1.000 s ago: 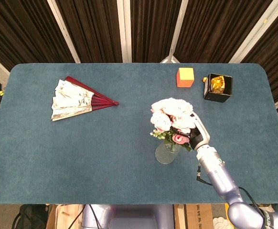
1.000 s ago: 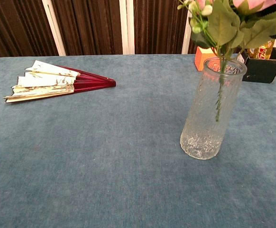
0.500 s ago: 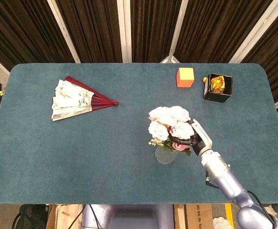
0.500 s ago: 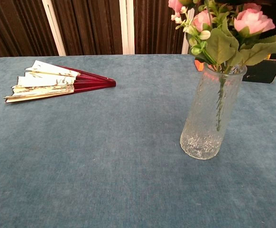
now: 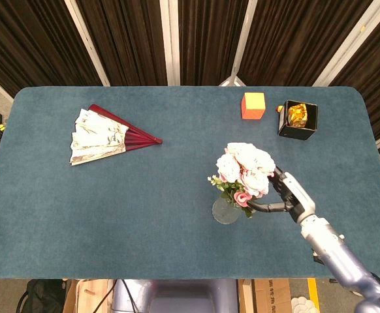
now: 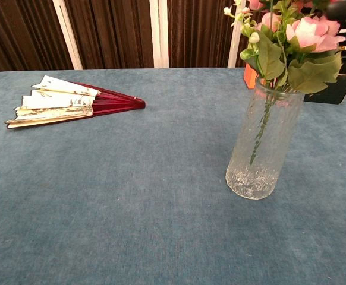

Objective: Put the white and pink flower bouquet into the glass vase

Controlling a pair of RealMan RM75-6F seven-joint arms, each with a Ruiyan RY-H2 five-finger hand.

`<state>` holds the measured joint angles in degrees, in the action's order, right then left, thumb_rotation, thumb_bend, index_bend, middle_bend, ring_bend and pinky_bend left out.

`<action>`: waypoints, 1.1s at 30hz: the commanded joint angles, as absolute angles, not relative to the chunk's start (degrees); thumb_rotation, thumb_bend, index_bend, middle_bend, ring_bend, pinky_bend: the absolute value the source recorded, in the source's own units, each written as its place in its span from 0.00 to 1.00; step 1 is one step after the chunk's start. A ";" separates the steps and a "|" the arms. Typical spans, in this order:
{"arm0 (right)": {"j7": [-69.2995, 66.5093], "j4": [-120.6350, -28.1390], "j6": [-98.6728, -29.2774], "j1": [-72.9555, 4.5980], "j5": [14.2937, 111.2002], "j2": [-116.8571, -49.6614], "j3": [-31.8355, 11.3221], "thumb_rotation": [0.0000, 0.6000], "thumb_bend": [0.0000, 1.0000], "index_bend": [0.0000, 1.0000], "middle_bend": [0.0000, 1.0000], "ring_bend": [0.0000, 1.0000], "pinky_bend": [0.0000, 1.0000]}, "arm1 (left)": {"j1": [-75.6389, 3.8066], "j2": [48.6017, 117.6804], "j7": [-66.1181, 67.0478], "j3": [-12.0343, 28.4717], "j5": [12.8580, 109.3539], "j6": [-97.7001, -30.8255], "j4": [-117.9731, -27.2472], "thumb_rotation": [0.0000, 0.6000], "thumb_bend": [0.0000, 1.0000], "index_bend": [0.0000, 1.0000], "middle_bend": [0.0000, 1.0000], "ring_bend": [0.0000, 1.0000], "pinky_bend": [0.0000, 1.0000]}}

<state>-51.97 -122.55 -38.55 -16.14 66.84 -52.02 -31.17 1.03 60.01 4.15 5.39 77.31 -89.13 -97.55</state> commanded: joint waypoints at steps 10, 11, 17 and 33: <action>-60.42 -117.23 -49.60 -3.62 84.93 -42.79 -23.70 1.00 0.17 0.19 0.11 0.04 0.00 | 1.50 59.49 2.93 5.05 78.05 -89.63 -97.83 1.00 0.25 0.12 0.00 0.00 0.03; -60.60 -116.08 -51.62 -2.49 87.06 -42.72 -22.72 1.00 0.17 0.21 0.12 0.05 0.00 | 1.59 59.42 2.70 5.06 78.08 -89.77 -97.85 1.00 0.25 0.12 0.00 0.00 0.03; -41.15 -105.52 -68.51 3.19 97.79 -49.77 -17.24 1.00 0.17 0.21 0.12 0.06 0.00 | 1.90 59.14 1.95 4.89 78.56 -90.15 -97.87 1.00 0.25 0.12 0.00 0.00 0.03; 9.55 -98.85 -78.74 4.85 100.30 -63.07 -10.15 1.00 0.17 0.19 0.07 0.00 0.00 | 2.03 59.02 1.91 4.63 79.09 -90.19 -97.93 1.00 0.25 0.12 0.00 0.00 0.03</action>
<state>3.72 -100.08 -75.34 3.88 100.12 -59.73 -11.83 2.02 59.03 1.91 4.64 79.08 -90.18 -97.93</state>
